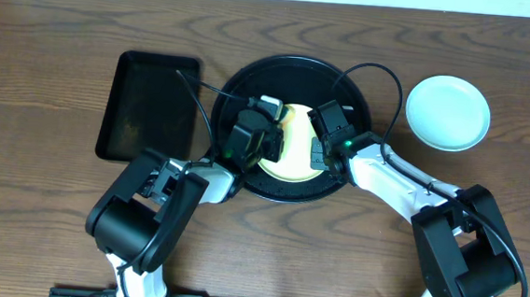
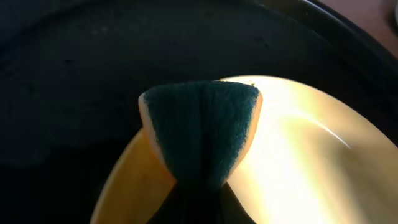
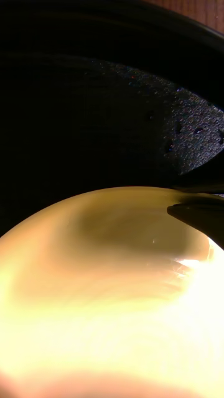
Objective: Clean dirty plates on tray and stack at the side
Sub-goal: 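Scrub the yellow plate with the sponge while right gripper holds it, then return the sponge to the small black tray with the left gripper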
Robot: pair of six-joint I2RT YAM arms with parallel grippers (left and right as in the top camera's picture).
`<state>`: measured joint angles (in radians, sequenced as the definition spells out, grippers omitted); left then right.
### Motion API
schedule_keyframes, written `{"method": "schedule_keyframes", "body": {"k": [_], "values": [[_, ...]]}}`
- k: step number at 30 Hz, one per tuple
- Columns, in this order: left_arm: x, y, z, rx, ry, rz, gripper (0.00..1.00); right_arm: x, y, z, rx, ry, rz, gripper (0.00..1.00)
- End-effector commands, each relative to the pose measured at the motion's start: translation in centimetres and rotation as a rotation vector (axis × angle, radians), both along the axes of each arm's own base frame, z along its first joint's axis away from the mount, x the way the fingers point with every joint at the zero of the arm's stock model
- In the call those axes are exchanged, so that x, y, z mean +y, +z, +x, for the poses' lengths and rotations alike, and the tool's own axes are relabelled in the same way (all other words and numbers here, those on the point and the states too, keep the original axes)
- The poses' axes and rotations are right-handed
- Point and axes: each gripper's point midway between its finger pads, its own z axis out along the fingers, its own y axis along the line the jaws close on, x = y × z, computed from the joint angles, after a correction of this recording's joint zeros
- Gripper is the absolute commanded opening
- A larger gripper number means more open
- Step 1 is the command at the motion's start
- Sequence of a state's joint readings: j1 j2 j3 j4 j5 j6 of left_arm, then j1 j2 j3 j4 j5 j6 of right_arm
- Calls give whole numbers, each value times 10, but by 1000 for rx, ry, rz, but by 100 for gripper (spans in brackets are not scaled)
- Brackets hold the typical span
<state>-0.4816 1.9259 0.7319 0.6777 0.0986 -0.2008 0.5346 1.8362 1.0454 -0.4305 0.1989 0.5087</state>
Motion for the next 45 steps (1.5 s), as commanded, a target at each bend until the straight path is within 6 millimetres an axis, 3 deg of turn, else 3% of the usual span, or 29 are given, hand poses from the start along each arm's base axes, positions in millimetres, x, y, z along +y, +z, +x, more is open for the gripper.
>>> {"method": "schedule_keyframes", "body": {"k": [1,17,27,34,38,41,45], "values": [[24,-27,1,40,44,73,8,6,-20,-25,96,66,-3,1],[26,-37,14,9,59,54,8,7,-19,-25,93,66,-2,1],[13,-8,42,-98,62,2,8,7,-19,-24,90,66,0,1],[-7,50,78,-245,46,-82,8,8,-19,-22,84,66,3,1],[-18,120,88,-368,20,-155,8,8,-19,-22,83,66,3,1],[-9,175,92,-440,39,-185,8,8,-19,-22,83,66,3,1],[21,209,88,-414,87,-161,8,9,-18,-21,77,66,7,1]]}}
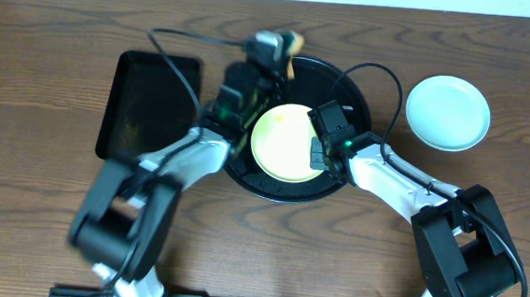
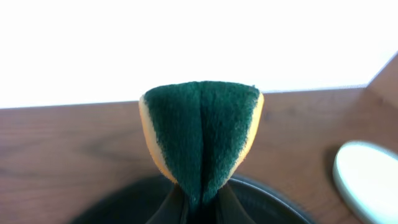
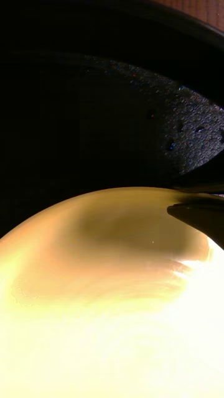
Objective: Clean dirty plates on tray and stack at the side
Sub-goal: 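Return the sponge to the small black tray with the left gripper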
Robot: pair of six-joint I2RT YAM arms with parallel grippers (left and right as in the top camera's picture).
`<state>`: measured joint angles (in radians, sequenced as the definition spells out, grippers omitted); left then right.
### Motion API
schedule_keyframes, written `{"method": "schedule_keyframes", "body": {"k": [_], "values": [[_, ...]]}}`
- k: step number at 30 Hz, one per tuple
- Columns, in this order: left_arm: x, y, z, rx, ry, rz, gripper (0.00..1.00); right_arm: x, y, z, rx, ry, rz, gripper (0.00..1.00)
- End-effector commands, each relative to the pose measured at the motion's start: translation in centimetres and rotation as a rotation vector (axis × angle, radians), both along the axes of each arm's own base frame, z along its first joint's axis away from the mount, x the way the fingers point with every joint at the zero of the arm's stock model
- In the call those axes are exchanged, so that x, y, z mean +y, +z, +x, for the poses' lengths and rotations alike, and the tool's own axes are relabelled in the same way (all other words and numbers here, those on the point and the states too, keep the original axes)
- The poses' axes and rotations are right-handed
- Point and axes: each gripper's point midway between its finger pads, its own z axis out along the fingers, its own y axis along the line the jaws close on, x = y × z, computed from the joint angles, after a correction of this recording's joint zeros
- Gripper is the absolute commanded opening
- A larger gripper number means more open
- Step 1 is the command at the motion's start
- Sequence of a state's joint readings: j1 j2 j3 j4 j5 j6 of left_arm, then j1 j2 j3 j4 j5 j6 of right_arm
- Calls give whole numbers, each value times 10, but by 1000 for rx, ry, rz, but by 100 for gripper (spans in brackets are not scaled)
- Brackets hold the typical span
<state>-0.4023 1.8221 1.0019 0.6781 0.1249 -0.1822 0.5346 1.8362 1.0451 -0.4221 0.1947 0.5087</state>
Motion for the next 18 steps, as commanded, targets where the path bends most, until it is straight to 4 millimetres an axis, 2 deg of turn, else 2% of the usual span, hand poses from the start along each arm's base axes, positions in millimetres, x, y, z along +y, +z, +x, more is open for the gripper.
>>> {"method": "schedule_keyframes", "body": {"k": [1,4,11,15,18], "values": [[32,51,2,-47,59,-3,8,8,-19,-22,81,65,0,1],[63,44,-7,60,110,37,8,8,-18,-20,75,65,4,1],[138,9,-34,328,260,69,8,11,-16,-17,58,107,-4,1],[180,-16,-48,478,378,22,8,15,-6,-6,23,174,-21,1],[200,-28,-57,554,420,-17,8,12,11,8,-31,207,-80,1]]}}
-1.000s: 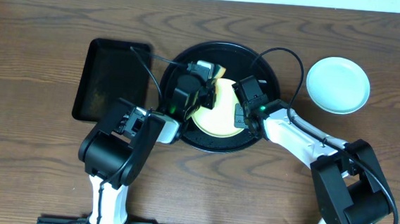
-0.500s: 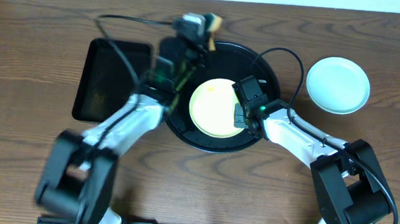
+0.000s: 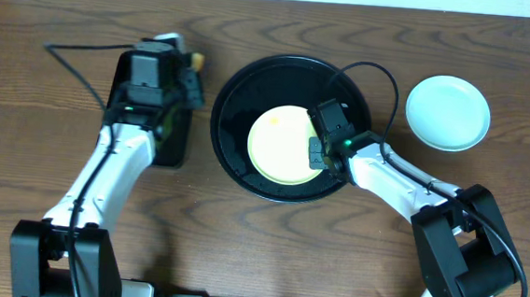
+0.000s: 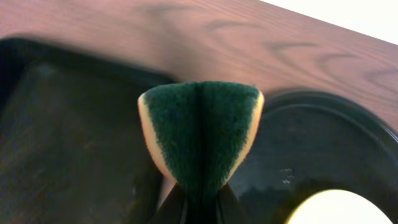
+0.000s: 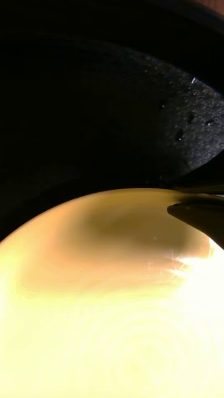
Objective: Clean dirty plates on tray and stack at the side
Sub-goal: 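Return the sponge to the small black tray with the left gripper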
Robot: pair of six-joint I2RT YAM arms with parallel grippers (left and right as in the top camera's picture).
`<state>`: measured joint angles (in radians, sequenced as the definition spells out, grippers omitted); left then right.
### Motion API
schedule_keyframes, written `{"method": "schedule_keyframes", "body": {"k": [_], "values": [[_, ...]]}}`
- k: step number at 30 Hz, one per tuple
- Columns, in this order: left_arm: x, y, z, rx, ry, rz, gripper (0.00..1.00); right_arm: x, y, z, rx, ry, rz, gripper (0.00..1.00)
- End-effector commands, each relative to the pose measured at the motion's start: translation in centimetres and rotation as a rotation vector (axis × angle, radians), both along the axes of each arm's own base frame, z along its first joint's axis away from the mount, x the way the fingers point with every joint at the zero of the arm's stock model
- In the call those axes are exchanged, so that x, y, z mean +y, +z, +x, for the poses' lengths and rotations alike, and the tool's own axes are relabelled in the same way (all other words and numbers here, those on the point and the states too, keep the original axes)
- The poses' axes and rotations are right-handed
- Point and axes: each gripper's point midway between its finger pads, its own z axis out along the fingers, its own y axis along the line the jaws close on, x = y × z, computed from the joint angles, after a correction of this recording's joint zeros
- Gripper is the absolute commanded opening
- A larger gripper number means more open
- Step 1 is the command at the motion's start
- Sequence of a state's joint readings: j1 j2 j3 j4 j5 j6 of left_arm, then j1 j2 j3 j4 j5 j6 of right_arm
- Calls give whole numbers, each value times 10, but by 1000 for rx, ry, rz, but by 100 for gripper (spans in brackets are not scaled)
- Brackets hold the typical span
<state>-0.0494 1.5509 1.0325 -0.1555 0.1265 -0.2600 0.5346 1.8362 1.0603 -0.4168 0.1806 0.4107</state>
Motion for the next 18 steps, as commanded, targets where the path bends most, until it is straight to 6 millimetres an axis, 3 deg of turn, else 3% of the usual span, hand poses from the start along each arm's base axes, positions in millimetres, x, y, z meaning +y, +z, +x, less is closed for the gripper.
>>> {"method": "schedule_keyframes", "body": {"k": [1,6,10,18], "values": [[17,6,-5,16,60,-73,8,7,14,10,-43,132,-83,1],[42,-4,-17,80,105,-114,8,1,65,39,-177,214,-228,1],[65,-12,-26,120,164,-119,8,-8,119,57,-303,239,-365,1],[86,-21,-39,176,224,-127,8,-11,214,68,-550,322,-697,1]]}}
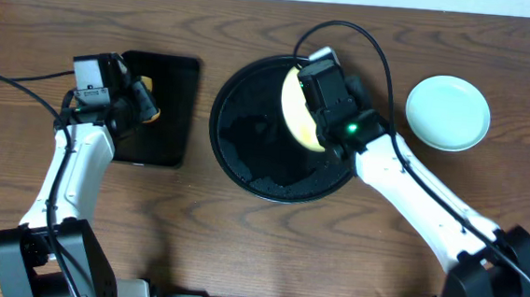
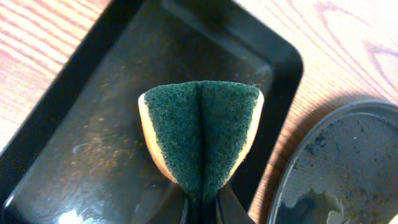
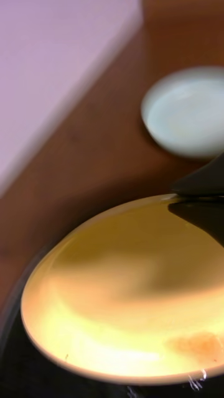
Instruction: Clean dirty plates on tray and stack at the side
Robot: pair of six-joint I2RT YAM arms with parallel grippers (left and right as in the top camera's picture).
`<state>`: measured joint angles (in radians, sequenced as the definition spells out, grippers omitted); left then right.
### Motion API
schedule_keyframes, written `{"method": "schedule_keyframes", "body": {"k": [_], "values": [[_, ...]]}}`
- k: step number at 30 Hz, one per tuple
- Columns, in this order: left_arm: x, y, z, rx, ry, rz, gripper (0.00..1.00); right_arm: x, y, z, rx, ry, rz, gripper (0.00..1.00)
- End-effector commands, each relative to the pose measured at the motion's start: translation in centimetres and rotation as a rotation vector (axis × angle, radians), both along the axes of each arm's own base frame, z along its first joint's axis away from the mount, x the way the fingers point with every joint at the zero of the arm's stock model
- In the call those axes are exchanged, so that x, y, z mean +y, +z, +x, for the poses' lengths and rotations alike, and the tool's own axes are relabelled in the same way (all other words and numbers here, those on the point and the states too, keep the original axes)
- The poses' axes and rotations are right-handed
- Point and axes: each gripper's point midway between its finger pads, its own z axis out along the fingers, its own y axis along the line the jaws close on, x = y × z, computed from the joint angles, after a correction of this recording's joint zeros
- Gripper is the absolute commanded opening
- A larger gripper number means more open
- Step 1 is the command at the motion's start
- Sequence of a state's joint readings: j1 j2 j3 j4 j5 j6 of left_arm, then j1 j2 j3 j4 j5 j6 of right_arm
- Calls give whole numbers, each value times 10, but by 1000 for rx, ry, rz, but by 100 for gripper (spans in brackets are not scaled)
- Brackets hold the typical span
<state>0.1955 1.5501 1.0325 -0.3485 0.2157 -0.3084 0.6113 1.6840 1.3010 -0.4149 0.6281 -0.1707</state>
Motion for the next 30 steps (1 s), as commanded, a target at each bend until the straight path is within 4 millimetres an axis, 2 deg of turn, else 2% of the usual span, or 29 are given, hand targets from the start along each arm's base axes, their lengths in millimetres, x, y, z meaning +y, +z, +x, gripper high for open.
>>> {"method": "schedule_keyframes", "body": {"k": [1,6,12,20,28,30], "values": [[1,7,-2,-10,4,-13,8,-8,49,0,-128,8,-261,1],[0,-2,-9,33,3,-20,8,12,74,-7,-212,41,-411,1],[-1,-18,-12,84,3,-31,8,31,89,-17,-277,38,-421,1],[-1,-30,-13,111,-33,-13,8,33,90,-18,-300,9,-349,1],[2,-69,-2,157,-73,1,8,35,82,-20,-294,-14,-262,1],[1,-74,0,157,-75,0,8,35,76,-21,-275,-9,-247,1]]}}
